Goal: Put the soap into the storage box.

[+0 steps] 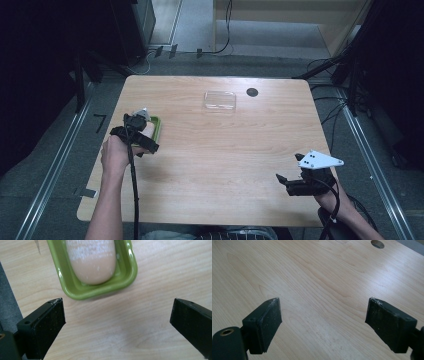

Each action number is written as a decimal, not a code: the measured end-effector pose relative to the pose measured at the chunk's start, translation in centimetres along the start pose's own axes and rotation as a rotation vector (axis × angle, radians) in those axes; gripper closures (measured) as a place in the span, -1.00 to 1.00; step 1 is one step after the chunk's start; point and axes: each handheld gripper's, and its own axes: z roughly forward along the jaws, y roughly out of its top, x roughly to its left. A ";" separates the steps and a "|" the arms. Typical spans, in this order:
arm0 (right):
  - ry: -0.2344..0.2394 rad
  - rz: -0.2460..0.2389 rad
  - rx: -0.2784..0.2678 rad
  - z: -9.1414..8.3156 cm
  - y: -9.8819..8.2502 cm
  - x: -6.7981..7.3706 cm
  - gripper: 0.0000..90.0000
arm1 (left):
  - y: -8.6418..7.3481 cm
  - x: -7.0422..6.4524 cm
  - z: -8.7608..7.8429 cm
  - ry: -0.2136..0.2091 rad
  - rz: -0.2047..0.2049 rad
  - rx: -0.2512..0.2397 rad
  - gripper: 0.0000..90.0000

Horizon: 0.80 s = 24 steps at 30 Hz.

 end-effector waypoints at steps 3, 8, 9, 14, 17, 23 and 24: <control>-0.001 -0.003 0.003 0.0 0.0 0.0 -0.70 | -0.5 -0.1 -0.1 -0.011 0.011 0.011 -1.00; -0.001 -0.007 0.001 0.0 0.0 0.0 -0.70 | -1.4 -0.7 -0.5 -0.023 0.039 0.021 -1.00; -0.001 -0.007 0.001 0.0 0.0 0.0 -0.70 | -1.6 -0.8 -0.6 -0.023 0.043 0.022 -1.00; -0.002 -0.002 0.000 0.0 0.0 0.0 -0.70 | -2.3 -1.3 -0.8 -0.037 0.063 0.044 -1.00; -0.002 -0.001 0.000 0.0 0.0 0.0 -0.70 | -2.7 -1.6 -0.7 -0.043 0.076 0.063 -1.00; -0.002 -0.007 -0.003 0.0 0.0 0.0 -0.70 | -3.4 -2.1 -0.7 -0.048 0.105 0.096 -1.00; -0.002 -0.006 -0.004 0.0 0.0 0.0 -0.70 | -3.6 -2.2 -0.6 -0.048 0.109 0.098 -1.00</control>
